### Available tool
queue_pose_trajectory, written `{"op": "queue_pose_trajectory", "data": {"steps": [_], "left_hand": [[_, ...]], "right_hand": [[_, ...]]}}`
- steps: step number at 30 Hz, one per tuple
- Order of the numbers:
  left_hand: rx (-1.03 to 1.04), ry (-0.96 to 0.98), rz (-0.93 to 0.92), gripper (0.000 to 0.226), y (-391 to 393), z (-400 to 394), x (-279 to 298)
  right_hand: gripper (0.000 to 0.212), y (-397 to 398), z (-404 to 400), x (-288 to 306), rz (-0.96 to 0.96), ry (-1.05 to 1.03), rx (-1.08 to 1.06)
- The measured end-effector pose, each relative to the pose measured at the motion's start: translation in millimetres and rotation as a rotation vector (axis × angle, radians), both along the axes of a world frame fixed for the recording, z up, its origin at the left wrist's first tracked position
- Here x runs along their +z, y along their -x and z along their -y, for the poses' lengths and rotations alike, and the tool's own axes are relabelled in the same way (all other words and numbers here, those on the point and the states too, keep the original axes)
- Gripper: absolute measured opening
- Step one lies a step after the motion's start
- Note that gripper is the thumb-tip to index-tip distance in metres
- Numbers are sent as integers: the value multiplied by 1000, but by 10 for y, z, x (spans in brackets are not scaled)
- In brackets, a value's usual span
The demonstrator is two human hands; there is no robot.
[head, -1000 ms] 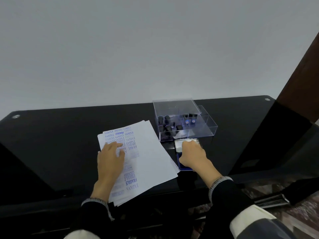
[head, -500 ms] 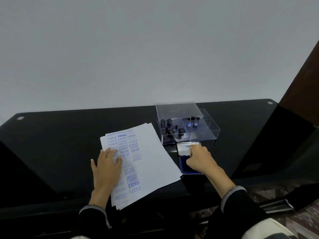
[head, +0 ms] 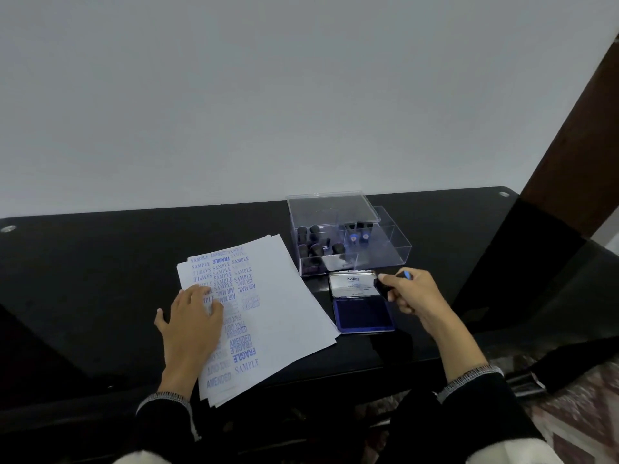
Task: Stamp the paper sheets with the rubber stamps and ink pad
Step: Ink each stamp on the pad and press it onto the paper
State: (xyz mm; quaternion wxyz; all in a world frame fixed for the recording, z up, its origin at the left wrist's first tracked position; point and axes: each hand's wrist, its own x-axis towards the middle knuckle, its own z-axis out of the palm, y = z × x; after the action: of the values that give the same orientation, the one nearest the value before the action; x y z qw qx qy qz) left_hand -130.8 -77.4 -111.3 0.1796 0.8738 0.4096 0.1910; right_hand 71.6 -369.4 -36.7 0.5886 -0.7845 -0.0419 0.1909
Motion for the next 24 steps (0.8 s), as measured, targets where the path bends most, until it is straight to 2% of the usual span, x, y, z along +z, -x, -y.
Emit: {"op": "queue_pose_trajectory", "data": {"steps": [4, 8, 10, 17, 20, 24], "left_hand": [[-4, -2, 12, 33, 12, 2, -4], [-6, -4, 14, 32, 18, 11, 1], [-11, -6, 12, 32, 14, 16, 6], [-6, 5, 12, 33, 11, -5, -7], [-1, 14, 16, 32, 8, -5, -9], [1, 4, 18, 32, 11, -2, -3]], "right_hand": [[32, 140, -11, -129, 53, -61, -209], [37, 440, -189, -332, 147, -462, -425], [39, 526, -267, -417, 181, -565, -495], [43, 348, -324, -574, 315, -563, -586], [39, 255, -309, -574, 342, -553, -603], [43, 226, -252, -533, 333, -491, -518]]}}
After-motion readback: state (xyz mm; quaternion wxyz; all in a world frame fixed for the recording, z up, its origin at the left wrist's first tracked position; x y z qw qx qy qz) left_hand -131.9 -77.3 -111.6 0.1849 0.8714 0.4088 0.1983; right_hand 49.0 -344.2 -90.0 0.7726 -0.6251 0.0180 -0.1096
